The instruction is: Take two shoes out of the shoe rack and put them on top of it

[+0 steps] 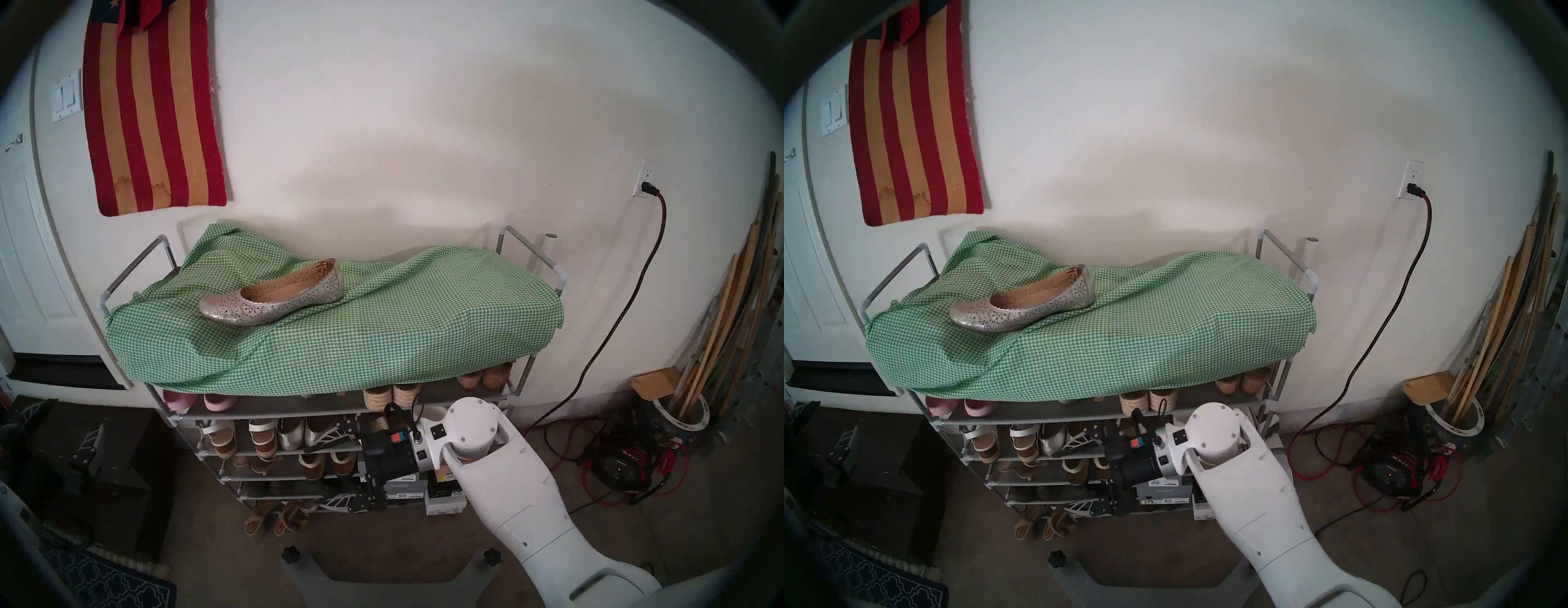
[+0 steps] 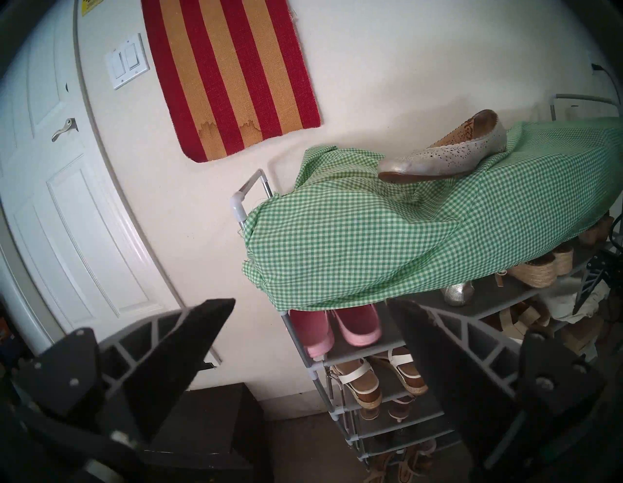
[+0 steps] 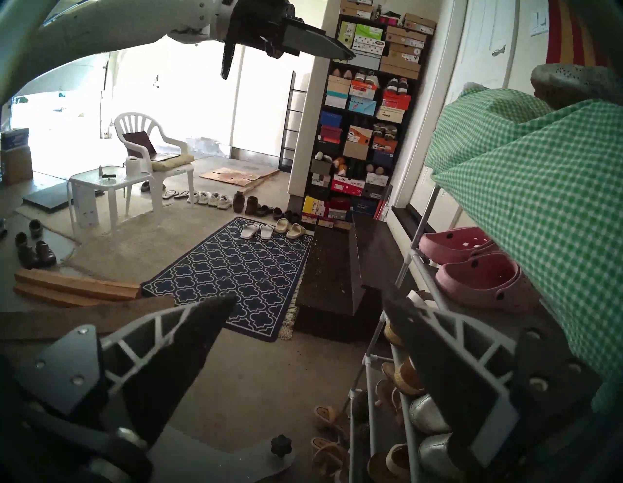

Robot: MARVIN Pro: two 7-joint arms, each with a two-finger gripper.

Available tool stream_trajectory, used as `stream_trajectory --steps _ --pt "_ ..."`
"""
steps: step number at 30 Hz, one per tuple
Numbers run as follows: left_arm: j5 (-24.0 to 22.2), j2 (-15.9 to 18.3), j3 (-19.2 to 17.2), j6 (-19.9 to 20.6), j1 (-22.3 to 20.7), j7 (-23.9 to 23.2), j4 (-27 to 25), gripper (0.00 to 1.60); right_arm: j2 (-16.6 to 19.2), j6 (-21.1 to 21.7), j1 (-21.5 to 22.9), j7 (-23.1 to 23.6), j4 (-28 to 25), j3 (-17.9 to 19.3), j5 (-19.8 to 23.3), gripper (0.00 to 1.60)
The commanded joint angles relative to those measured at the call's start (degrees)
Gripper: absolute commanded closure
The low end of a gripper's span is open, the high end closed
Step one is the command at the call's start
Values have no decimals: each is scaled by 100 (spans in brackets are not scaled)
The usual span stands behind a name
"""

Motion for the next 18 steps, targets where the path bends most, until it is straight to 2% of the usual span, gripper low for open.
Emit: stream_trajectory --steps 1,18 --pt "22 -12 0 0 -3 23 -36 0 -456 -60 400 -222 432 -159 -120 0" --pt "39 -25 1 -2 -12 24 -36 0 -759 -389 720 -1061 1218 -313 -792 0"
